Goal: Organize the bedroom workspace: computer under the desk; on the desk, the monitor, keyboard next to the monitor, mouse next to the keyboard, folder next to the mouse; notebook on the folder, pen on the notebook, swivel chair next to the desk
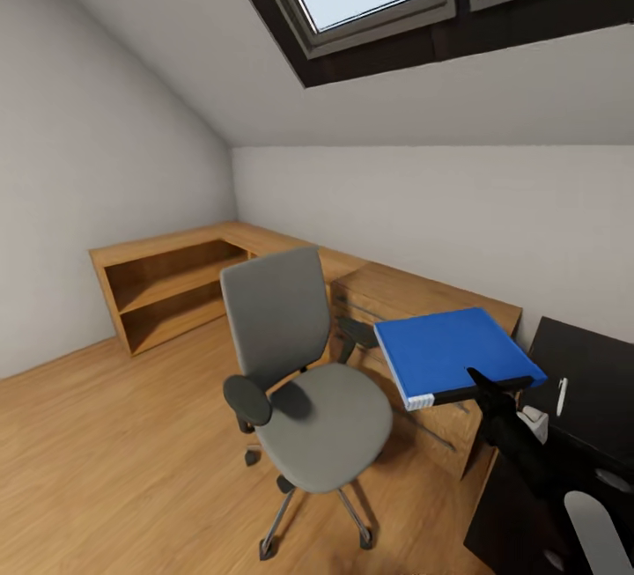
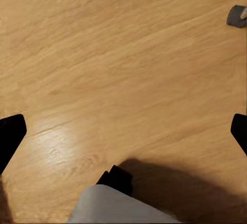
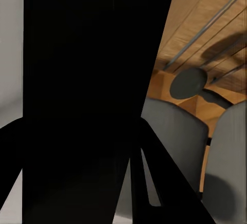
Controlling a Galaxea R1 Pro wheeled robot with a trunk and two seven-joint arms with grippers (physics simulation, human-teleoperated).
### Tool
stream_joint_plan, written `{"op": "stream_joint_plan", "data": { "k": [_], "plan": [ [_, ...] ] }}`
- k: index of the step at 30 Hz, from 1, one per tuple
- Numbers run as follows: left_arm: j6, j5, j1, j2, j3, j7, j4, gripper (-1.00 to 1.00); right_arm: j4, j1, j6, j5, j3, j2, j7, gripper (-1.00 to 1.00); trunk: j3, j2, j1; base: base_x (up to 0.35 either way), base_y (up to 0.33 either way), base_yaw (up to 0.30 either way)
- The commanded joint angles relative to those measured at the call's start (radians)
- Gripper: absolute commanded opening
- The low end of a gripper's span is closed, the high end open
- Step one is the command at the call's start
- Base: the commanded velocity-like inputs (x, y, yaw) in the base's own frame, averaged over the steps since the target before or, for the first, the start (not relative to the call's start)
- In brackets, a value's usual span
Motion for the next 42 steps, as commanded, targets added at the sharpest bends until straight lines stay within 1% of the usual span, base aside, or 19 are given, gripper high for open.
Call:
{"op": "stream_joint_plan", "data": {
  "k": [1,2,10,16,17,19,20,22,24,25,30,37,38,39,42],
  "plan": [
    [0.004,-0.007,0.000,-0.001,-0.003,0.007,0.010,1.00,0.000,-0.001,0.006,-0.003,-0.002,0.001,0.001,-1.00,0.002,0.007,-0.004,0.000,0.000,-0.209],
    [0.004,-0.010,0.000,-0.002,-0.003,0.007,0.014,1.00,0.000,-0.001,0.006,-0.003,-0.002,0.000,0.001,-1.00,0.006,0.014,-0.008,0.000,0.000,-0.231],
    [-0.004,-0.034,0.000,-0.005,-0.012,0.008,0.021,1.00,0.003,-0.001,-0.011,-0.002,-0.009,0.001,-0.006,-1.00,0.006,0.014,-0.008,0.000,0.000,-0.260],
    [-0.006,-0.038,0.000,-0.004,-0.055,0.008,0.022,1.00,0.019,-0.001,-0.034,-0.003,-0.017,0.000,-0.009,-1.00,0.006,0.014,-0.008,0.000,-0.039,-0.269],
    [-0.007,-0.038,0.000,-0.004,-0.066,0.008,0.023,1.00,0.023,-0.001,-0.037,-0.002,-0.028,0.000,-0.009,-1.00,0.006,0.014,-0.008,0.000,-0.257,-0.269],
    [-0.007,-0.038,0.000,-0.004,-0.071,0.008,0.025,1.00,0.033,-0.001,-0.038,-0.002,-0.038,0.000,-0.010,-1.00,0.006,0.014,-0.008,0.000,-0.275,-0.269],
    [-0.007,-0.038,0.000,-0.004,-0.072,0.008,0.026,1.00,0.037,-0.001,-0.038,-0.002,-0.042,0.000,-0.010,-1.00,0.006,0.014,-0.008,0.000,-0.289,-0.269],
    [-0.007,-0.038,0.000,-0.003,-0.073,0.009,0.029,1.00,0.060,-0.001,-0.040,-0.003,-0.073,0.001,-0.018,-1.00,0.006,0.014,-0.008,0.000,-0.233,-0.269],
    [-0.007,-0.038,0.000,-0.003,-0.072,0.009,0.030,1.00,0.072,-0.001,-0.051,-0.003,-0.090,0.002,-0.028,-1.00,0.006,0.014,-0.008,0.000,-0.100,-0.269],
    [-0.007,-0.037,0.000,-0.002,-0.071,0.010,0.031,1.00,0.078,-0.001,-0.089,-0.003,-0.098,0.001,-0.051,-1.00,0.006,0.014,-0.008,0.000,-0.021,-0.269],
    [-0.007,-0.037,0.000,-0.002,-0.071,0.010,0.031,1.00,0.080,-0.001,-0.112,-0.003,-0.101,0.000,-0.070,-1.00,0.006,0.014,-0.008,0.000,-0.008,-0.269],
    [-0.009,-0.036,0.000,-0.001,-0.070,0.010,0.031,1.00,0.080,-0.001,-0.117,-0.003,-0.101,0.000,-0.074,-1.00,0.006,0.014,-0.008,0.000,-0.001,-0.269],
    [-0.019,-0.035,0.000,-0.001,-0.069,0.010,0.031,1.00,0.080,-0.001,-0.117,-0.003,-0.102,0.000,-0.074,-1.00,0.006,0.014,-0.008,0.000,0.000,-0.269],
    [-0.056,-0.034,0.000,-0.001,-0.069,0.011,0.032,1.00,0.080,-0.001,-0.117,-0.003,-0.103,0.000,-0.074,-1.00,0.006,0.014,-0.008,0.000,0.000,-0.269],
    [-0.071,-0.035,0.000,-0.001,-0.069,0.011,0.037,1.00,0.080,-0.001,-0.117,-0.003,-0.103,0.000,-0.074,-1.00,0.006,0.014,-0.008,0.000,0.000,-0.269]
  ]
}}
